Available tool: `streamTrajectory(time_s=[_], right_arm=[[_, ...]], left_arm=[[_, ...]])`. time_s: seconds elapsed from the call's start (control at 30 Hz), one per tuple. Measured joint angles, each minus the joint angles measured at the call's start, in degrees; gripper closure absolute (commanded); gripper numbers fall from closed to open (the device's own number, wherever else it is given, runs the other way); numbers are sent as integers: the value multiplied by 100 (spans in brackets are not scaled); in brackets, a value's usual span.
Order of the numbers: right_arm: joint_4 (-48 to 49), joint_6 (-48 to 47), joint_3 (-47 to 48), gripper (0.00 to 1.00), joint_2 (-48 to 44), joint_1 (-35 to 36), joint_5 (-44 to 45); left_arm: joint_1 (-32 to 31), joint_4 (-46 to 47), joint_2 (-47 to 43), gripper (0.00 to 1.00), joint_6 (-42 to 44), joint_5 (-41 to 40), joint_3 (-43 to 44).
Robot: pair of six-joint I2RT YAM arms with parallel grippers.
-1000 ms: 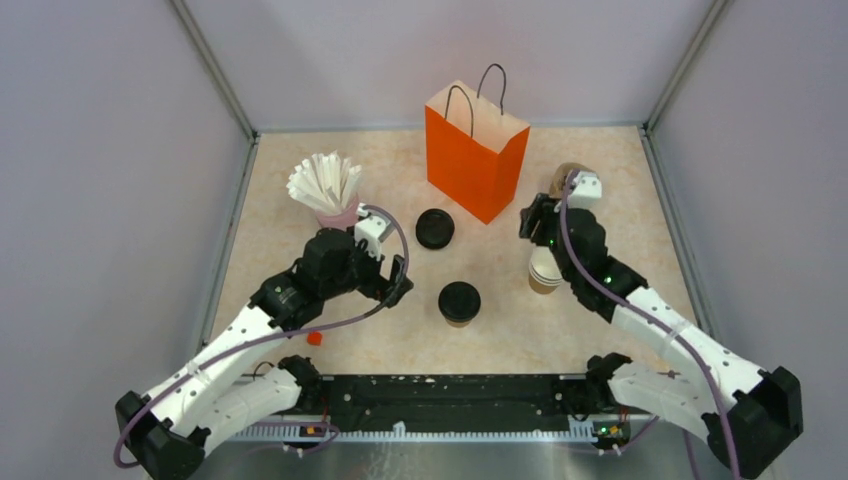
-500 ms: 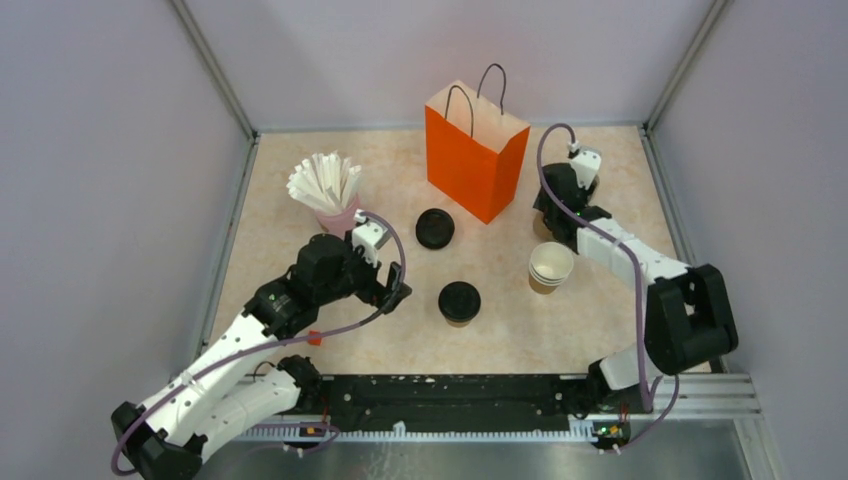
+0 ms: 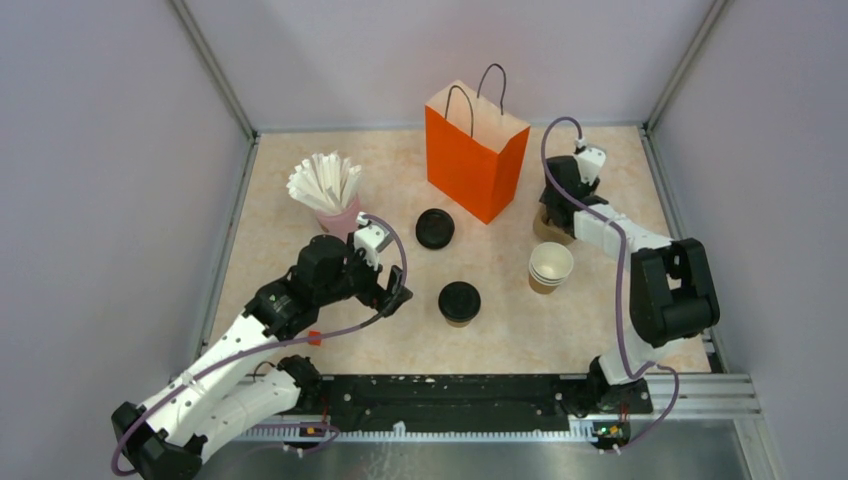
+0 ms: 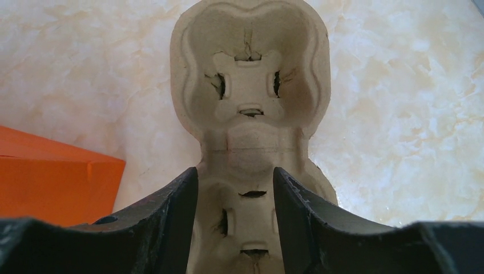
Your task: Pack the takeout coffee
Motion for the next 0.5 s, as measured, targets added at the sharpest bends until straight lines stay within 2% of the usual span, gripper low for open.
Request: streamTrajectory(time_s=[0.5], right_arm=[[-96, -199, 278, 46, 0, -52, -2]], left_arm=[[-2, 0, 2, 1, 2, 0, 0]])
